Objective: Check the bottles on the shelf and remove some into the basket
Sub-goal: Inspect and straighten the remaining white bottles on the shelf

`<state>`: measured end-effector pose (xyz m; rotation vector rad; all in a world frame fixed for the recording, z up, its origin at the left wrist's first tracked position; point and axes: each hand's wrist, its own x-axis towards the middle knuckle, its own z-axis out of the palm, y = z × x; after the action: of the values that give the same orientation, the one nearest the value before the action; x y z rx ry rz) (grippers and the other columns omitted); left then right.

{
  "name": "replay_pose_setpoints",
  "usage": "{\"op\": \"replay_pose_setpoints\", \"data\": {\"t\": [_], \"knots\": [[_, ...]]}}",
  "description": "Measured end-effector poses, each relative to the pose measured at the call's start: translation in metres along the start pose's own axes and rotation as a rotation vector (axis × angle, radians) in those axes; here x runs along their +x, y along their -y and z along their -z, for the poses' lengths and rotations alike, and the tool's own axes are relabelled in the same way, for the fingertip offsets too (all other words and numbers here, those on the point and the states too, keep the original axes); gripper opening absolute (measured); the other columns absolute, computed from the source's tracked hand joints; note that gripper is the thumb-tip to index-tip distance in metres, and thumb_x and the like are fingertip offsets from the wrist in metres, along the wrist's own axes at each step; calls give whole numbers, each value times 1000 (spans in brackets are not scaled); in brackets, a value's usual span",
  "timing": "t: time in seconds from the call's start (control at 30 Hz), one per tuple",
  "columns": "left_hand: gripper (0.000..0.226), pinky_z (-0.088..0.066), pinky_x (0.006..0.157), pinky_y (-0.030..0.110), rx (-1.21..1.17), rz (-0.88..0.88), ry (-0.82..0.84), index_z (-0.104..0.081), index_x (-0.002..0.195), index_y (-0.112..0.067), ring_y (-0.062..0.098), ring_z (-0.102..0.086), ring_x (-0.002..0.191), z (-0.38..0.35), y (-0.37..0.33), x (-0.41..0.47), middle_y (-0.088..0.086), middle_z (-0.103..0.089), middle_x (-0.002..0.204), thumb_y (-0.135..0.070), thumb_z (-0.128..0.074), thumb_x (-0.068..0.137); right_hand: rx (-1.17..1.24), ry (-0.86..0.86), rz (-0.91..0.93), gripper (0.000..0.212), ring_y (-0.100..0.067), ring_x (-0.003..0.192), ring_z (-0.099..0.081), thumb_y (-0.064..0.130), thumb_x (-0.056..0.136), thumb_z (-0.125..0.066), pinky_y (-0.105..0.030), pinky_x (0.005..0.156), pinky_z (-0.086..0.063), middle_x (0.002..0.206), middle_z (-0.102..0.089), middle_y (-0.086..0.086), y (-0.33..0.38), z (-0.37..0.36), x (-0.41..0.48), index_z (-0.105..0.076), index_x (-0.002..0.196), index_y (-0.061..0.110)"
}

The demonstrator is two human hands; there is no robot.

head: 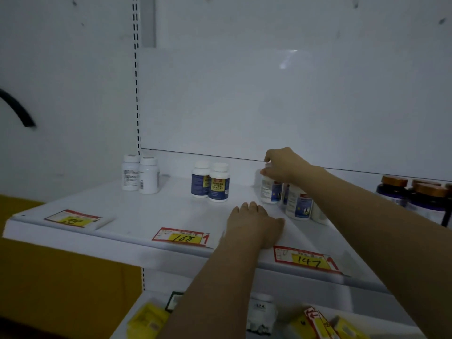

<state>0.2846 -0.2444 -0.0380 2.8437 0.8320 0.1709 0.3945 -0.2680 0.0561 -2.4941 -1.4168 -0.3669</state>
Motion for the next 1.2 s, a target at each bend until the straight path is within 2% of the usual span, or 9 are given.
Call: {"op": "replay_pose_setpoints", "data": {"t": [0.23, 0.4, 0.47, 0.53, 0.63, 0.8, 0.93, 1.07, 1.2], "knots": [[74, -11, 116, 40, -66, 25, -41, -13, 150, -8, 24, -14, 144, 1, 0, -3, 9, -12, 157, -58, -23, 95, 165, -178, 73, 51, -22, 110, -52, 37, 81, -71, -27, 83, -44, 120, -59, -9, 11, 50, -12, -57, 120, 7], [65, -36, 99, 29, -605, -44, -299, -36, 140, -16, 16, -43, 126, 13, 0, -12, 2, -43, 142, -54, -50, 89, 253, -212, 96, 39, -13, 89, -53, 38, 79, -73, -20, 62, -41, 98, -60, 0, 10, 85, -34, -65, 105, 9], [54, -35, 87, 22, -787, -153, -401, -41, 134, -25, 4, -47, 111, 24, -6, -21, -11, -50, 129, -45, -59, 87, 286, -195, 113, 38, -13, 89, -55, 38, 79, -73, -15, 60, -39, 98, -60, 3, 6, 93, -45, -66, 105, 12], [55, -35, 85, 20, -935, -212, -379, -40, 133, -28, 0, -45, 104, 36, -14, -31, -16, -48, 117, -38, -65, 85, 301, -175, 131, 38, -12, 93, -56, 38, 80, -72, -14, 62, -39, 101, -60, 5, 2, 98, -54, -65, 109, 14], [49, -41, 79, 13, -1085, -228, -314, -46, 126, -23, 3, -52, 101, 49, -21, -37, -10, -55, 121, -27, -69, 83, 363, -127, 157, 36, -12, 100, -58, 34, 81, -71, -16, 71, -43, 107, -62, 5, -6, 103, -68, -65, 113, 17], [38, -45, 75, 13, -1101, -191, -424, -52, 111, -23, 9, -58, 98, 55, -35, -40, -3, -61, 117, -21, -73, 79, 528, -155, 106, 47, -13, 106, -58, 44, 81, -69, -25, 86, -47, 116, -61, 4, -17, 104, -84, -61, 120, 18], [42, -43, 62, 8, -1049, -169, -516, -49, 108, -23, 6, -55, 92, 55, -46, -45, -5, -59, 109, -24, -76, 76, 574, -231, -3, 48, -22, 98, -65, 51, 76, -71, -41, 90, -53, 103, -69, -6, -24, 98, -89, -69, 102, 10], [59, -41, 99, 31, -993, -178, -346, -42, 134, -21, 15, -50, 120, 56, -48, -52, -2, -49, 138, -32, -69, 82, 676, -185, 3, 46, -18, 103, -62, 36, 82, -71, -30, 91, -50, 112, -65, -2, -31, 102, -97, -62, 119, 10], [55, -39, 91, 25, -960, -215, -238, -46, 133, -18, 10, -53, 107, 59, -46, -54, 1, -54, 134, -33, -65, 85, 849, -71, 56, 37, -15, 106, -62, 20, 89, -65, -25, 92, -50, 114, -64, -3, -32, 102, -103, -58, 123, 8]]}}
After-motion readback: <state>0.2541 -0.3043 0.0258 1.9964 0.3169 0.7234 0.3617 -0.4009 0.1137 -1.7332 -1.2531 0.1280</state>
